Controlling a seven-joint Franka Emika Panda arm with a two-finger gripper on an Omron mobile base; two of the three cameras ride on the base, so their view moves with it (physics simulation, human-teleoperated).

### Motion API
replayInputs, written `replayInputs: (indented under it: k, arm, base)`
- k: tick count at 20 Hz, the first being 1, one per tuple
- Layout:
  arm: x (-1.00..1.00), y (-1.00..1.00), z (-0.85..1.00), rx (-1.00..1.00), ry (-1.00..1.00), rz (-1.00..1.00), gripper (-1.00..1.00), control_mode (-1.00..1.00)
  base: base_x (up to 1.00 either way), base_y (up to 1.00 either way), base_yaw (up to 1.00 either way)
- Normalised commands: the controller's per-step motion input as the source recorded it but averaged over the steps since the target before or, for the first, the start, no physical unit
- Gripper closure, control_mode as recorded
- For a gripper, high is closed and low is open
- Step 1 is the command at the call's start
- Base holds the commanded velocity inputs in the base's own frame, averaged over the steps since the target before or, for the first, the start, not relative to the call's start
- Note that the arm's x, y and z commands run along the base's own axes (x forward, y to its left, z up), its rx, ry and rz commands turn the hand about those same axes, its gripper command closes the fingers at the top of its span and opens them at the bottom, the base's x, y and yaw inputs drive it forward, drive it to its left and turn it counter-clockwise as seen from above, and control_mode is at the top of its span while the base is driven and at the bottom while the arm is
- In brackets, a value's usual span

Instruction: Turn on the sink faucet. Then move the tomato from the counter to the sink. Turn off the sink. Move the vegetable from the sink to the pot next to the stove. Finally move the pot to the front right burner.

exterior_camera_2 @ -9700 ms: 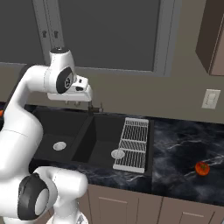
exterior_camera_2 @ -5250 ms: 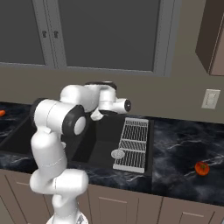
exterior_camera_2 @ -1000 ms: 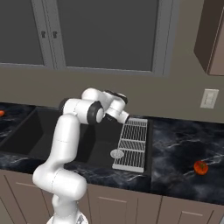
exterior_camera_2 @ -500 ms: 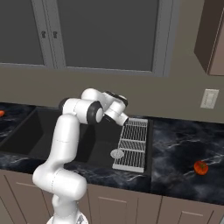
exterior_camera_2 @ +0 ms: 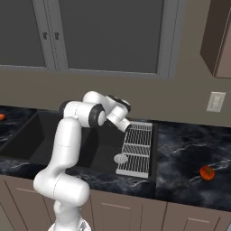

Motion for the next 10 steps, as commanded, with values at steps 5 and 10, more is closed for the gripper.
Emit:
replayInputs:
  k: [5,10]
  arm:
    - [0.15,-0.18,-0.25,0.03,0.14,0.00,1.00,-1.00]
    - [0.03,-0.46,-0.41,0.13,0.13,-0.05,1.00,-1.00]
  base:
    - [0.00,0.00,0.00]
    - [0.00,0.00,0.00]
